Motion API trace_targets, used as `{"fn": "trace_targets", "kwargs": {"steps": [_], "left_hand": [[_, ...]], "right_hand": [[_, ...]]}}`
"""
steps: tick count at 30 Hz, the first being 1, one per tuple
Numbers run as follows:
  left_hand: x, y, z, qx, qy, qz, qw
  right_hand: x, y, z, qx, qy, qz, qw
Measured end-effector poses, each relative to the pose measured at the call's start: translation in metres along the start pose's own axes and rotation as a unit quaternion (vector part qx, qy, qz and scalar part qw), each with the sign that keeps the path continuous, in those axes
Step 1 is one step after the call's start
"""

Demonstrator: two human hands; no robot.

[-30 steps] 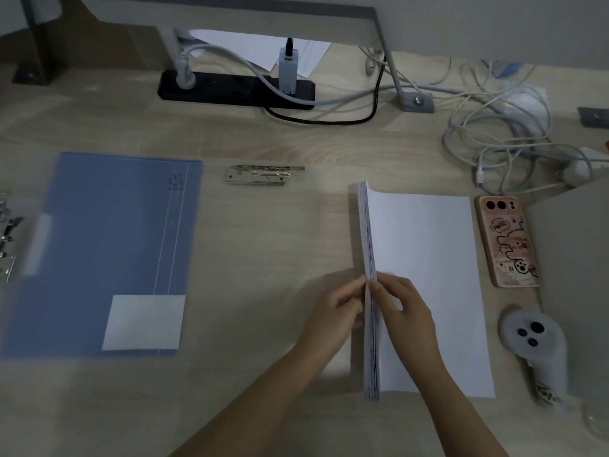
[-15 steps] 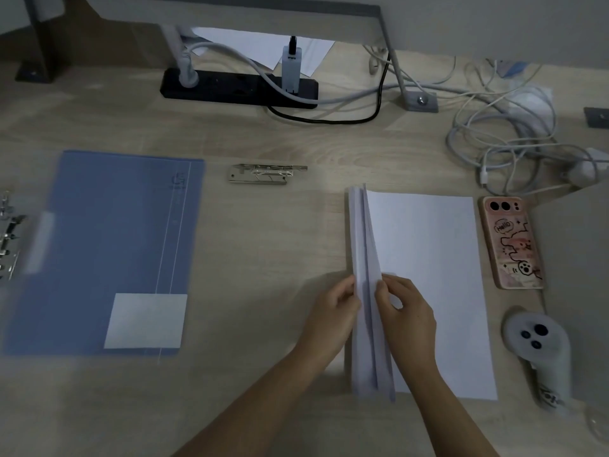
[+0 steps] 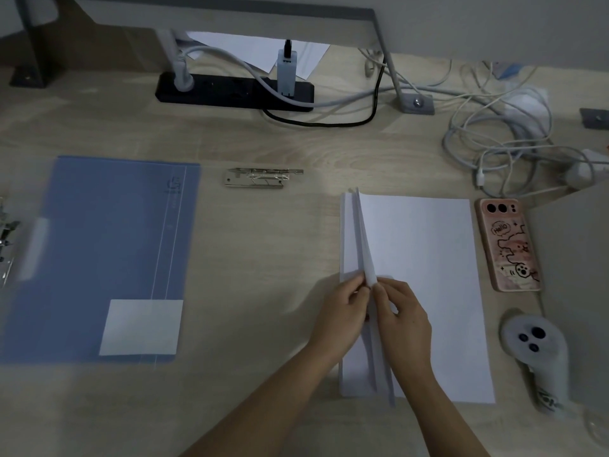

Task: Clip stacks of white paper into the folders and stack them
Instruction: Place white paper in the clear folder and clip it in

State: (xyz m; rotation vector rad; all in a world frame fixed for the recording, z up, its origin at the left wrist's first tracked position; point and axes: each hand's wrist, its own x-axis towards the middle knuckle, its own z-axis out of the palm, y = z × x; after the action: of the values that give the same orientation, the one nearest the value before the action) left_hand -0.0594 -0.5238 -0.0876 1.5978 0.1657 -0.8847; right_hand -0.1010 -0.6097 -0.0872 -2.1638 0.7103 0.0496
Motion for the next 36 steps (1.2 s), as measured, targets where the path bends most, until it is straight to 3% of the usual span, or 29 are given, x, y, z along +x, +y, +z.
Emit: {"fn": "trace_targets", "kwargs": {"steps": [9,19,23,26,29,36], "left_hand": [[0.001,-0.003,0.003,0.003,0.013,0.007,1.000],[0.004,0.002,0.006,0.125,0.111,0.023,0.986],[-0.003,0.004,-0.004,0.098,0.080,0.017,0.992],[-0.012,0.005,-0.030,0.064,0.069,0.031,0.995],[-0.025,0.006,-0.066,0.038,0.079,0.038,0.995],[-0.059,-0.007,-0.156,0.059,0.142,-0.022,0.988]], "right_hand": [[0.001,0.001,0.000,-0.012,-0.005,-0.012,1.000],[0.004,-0.001,-0.006,0.024,-0.013,0.023,0.999],[0.014,0.008,-0.036,0.017,0.072,0.034,0.997],[0.023,0.008,-0.058,0.036,0.145,0.118,0.982],[0.023,0.000,-0.059,0.114,0.120,0.175,0.971],[-0.003,-0.052,0.012,0.151,0.045,0.134,0.978]]}}
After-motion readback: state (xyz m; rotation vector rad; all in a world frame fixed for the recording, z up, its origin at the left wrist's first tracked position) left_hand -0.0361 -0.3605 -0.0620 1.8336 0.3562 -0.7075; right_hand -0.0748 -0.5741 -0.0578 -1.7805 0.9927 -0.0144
